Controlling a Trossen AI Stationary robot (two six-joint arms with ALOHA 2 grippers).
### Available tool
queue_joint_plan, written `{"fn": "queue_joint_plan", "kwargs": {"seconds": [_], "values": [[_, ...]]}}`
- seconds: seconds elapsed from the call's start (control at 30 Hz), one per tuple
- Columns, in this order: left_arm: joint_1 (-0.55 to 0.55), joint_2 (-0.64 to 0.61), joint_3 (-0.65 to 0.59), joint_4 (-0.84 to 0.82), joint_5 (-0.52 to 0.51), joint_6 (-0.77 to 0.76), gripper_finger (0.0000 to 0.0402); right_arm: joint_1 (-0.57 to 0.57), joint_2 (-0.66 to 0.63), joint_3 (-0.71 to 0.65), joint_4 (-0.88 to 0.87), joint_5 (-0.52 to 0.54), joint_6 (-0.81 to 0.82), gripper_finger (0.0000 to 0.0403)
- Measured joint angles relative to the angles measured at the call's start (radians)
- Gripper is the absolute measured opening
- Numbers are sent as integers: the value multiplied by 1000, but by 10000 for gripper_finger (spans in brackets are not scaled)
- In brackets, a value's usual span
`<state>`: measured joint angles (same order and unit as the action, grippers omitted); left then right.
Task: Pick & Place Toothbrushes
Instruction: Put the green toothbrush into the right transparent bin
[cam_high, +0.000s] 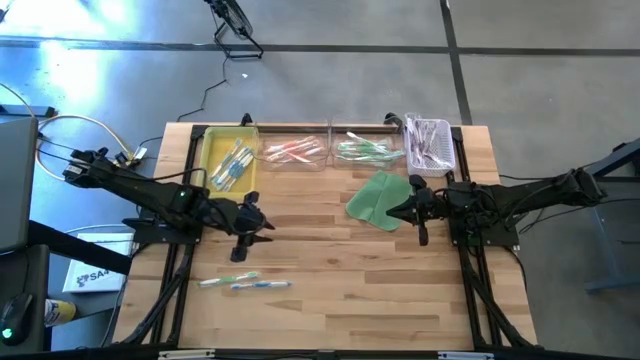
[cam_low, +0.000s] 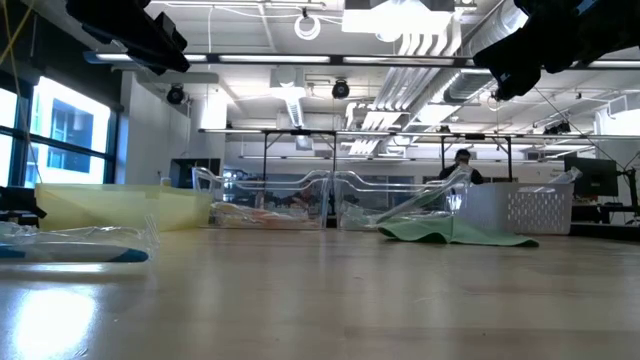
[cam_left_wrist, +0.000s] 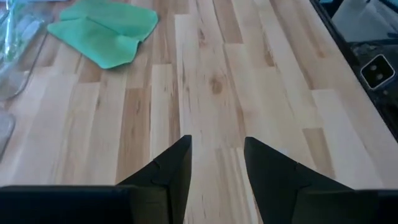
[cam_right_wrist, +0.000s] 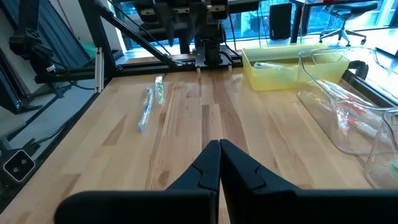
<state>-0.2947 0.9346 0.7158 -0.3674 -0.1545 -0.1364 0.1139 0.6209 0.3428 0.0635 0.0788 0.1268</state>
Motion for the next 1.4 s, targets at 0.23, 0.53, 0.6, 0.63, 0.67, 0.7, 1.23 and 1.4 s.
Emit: {"fn": "queue_joint_plan", "kwargs": {"seconds": [0.23,0.53,0.6,0.63,0.67,0.7,1.23,1.4], "values": [[0,0,0,-11,94,-83,143,0,0,0,0,0,0,2],[0,60,0,-166,181,-256,143,0,0,0,-2,0,0,2],[0,99,0,-171,238,-297,143,0,0,0,-5,0,0,2],[0,123,0,-174,262,-308,143,0,0,0,-5,0,0,2],[0,150,0,-174,289,-319,143,0,0,0,-5,0,0,2],[0,178,0,-169,323,-333,143,0,0,0,-5,0,0,2],[-90,398,2,-150,483,-478,143,-1,51,0,-53,0,6,2],[-162,400,2,-158,375,-548,143,-1,88,0,-17,0,-22,2]]}}
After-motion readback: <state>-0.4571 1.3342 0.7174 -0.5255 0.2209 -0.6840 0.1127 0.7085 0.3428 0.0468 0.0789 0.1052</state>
